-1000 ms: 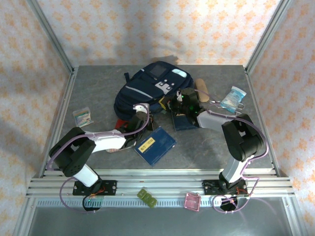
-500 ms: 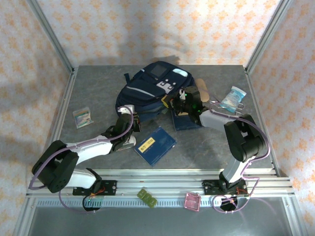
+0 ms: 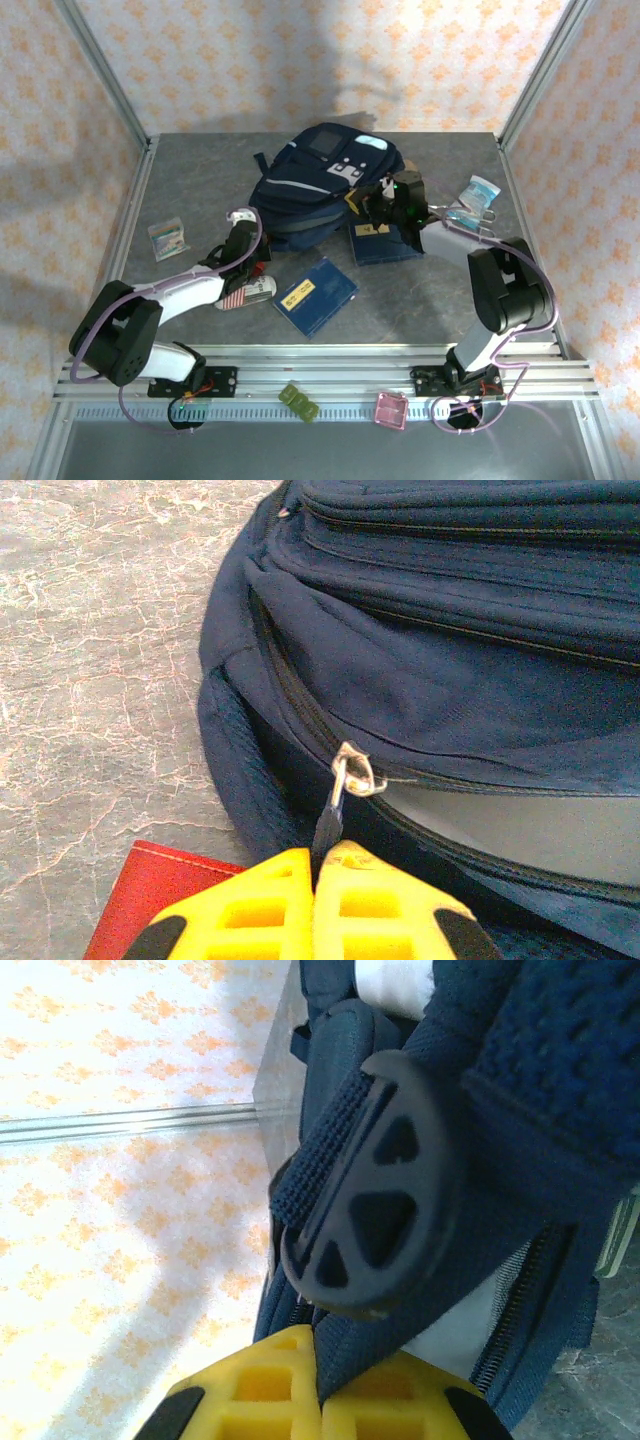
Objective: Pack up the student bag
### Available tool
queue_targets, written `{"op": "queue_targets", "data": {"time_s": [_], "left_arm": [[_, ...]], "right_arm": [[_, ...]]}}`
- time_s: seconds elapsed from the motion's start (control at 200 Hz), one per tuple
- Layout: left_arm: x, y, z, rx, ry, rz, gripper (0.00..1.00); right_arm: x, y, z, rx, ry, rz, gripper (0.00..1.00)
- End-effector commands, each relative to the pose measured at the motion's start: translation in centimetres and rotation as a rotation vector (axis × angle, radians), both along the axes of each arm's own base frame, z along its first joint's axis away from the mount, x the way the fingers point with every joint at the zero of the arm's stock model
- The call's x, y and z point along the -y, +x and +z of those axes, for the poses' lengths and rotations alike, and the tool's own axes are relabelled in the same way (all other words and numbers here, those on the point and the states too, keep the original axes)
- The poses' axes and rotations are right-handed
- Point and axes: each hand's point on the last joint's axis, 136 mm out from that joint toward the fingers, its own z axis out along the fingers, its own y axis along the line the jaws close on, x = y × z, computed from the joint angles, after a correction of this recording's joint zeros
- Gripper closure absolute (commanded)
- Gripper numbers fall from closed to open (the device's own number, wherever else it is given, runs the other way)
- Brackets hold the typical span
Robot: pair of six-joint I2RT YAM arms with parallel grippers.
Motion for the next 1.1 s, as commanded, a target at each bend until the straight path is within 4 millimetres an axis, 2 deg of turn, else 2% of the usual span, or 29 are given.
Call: {"op": "queue_targets", "data": {"time_s": [0.0, 0.1, 0.2, 0.315, 0.42, 0.566, 0.626, 0.666, 0.721, 0.791, 0.866, 0.931, 0.991, 1.096], "left_arm": [[-0.9, 0.1, 0.1, -0.025, 0.042, 0.014, 1.0], [0.5, -0.5, 0.8, -0.007, 0.007, -0.045, 1.0], [3.1, -1.6, 1.7, 0.014, -0.038, -0.159, 1.0], [6.6, -3.2, 2.7, 0.033, -0.092, -0.3, 1.0], [10.2, -4.4, 3.5, 0.051, -0.146, -0.407, 1.0], [14.2, -4.5, 3.7, 0.051, -0.204, -0.486, 1.0], [15.6, -4.2, 3.7, 0.051, -0.227, -0.506, 1.0], [16.3, -3.8, 3.8, 0.056, -0.239, -0.51, 1.0], [16.8, -3.4, 3.8, 0.056, -0.252, -0.502, 1.0], [16.7, -2.9, 3.7, 0.051, -0.246, -0.479, 1.0], [15.9, -2.6, 4.1, 0.071, -0.233, -0.438, 0.74], [15.0, -2.5, 4.7, 0.106, -0.222, -0.408, 0.66], [13.9, -2.4, 5.3, 0.131, -0.222, -0.367, 0.53], [12.0, -1.9, 5.9, 0.135, -0.251, -0.307, 0.43]], "right_arm": [[0.9, 1.4, 3.5, 0.131, -0.004, -0.022, 1.0], [0.3, 1.7, 3.7, 0.139, 0.005, 0.013, 1.0], [0.7, 2.3, 4.3, 0.161, -0.014, 0.016, 1.0], [2.2, 3.5, 4.5, 0.177, -0.058, 0.012, 1.0], [4.2, 4.7, 3.5, 0.153, -0.1, 0.0, 1.0], [6.7, 6.4, 1.9, 0.108, -0.173, -0.038, 1.0], [7.7, 6.7, 1.2, 0.082, -0.205, -0.067, 0.95], [8.3, 6.6, 1.0, 0.071, -0.223, -0.093, 0.86], [8.6, 6.0, 0.6, 0.055, -0.231, -0.107, 0.67], [8.6, 4.9, 0.0, 0.031, -0.23, -0.105, 0.58], [8.6, 3.5, -0.3, 0.018, -0.252, -0.103, 0.53], [8.6, 2.0, -0.4, 0.006, -0.282, -0.103, 0.5], [8.5, 0.5, -0.7, -0.006, -0.296, -0.098, 0.48], [8.8, -2.0, -1.7, -0.051, -0.322, -0.098, 0.45]]}}
